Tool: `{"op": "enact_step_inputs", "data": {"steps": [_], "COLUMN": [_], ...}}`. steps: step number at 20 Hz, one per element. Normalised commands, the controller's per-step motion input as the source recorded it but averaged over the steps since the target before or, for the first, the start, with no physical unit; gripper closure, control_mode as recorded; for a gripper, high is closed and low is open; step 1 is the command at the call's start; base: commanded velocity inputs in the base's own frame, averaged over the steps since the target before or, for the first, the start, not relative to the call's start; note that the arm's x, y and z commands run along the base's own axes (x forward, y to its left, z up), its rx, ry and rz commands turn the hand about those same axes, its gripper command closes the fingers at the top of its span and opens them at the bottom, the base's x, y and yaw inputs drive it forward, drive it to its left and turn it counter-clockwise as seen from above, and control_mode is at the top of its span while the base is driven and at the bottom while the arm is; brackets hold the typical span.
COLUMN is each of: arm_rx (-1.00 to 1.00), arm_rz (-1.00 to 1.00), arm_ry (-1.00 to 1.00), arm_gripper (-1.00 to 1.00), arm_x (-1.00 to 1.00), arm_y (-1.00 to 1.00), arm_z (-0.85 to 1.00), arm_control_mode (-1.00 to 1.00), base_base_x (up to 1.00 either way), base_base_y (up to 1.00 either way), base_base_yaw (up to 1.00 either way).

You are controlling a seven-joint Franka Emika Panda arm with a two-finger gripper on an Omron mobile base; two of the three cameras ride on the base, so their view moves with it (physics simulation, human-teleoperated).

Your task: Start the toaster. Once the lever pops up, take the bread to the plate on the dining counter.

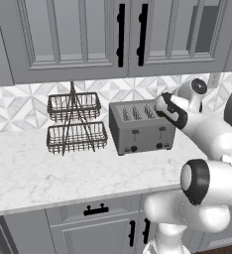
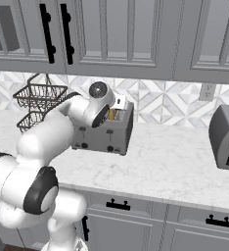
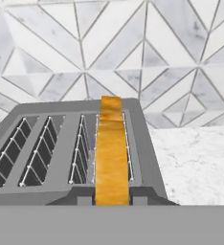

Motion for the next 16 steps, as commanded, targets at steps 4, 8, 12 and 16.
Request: {"op": "enact_step_inputs", "data": {"steps": [4, 8, 12, 16], "arm_rx": [0.00, 0.00, 0.00, 0.00], "arm_rz": [-0.02, -0.02, 0.00, 0.00], "arm_ry": [0.00, 0.00, 0.00, 0.00], "arm_gripper": [1.00, 1.00, 1.00, 1.00], "arm_x": [-0.62, -0.58, -0.61, -0.70], "arm_y": [0.20, 0.49, 0.55, 0.45], "arm_z": [0.24, 0.43, 0.40, 0.33], "arm_control_mode": [-1.00, -1.00, -1.00, -1.00], "base_base_x": [0.00, 0.00, 0.00, 0.00], "base_base_y": [0.00, 0.00, 0.00, 0.00], "base_base_yaw": [0.00, 0.00, 0.00, 0.00]}}
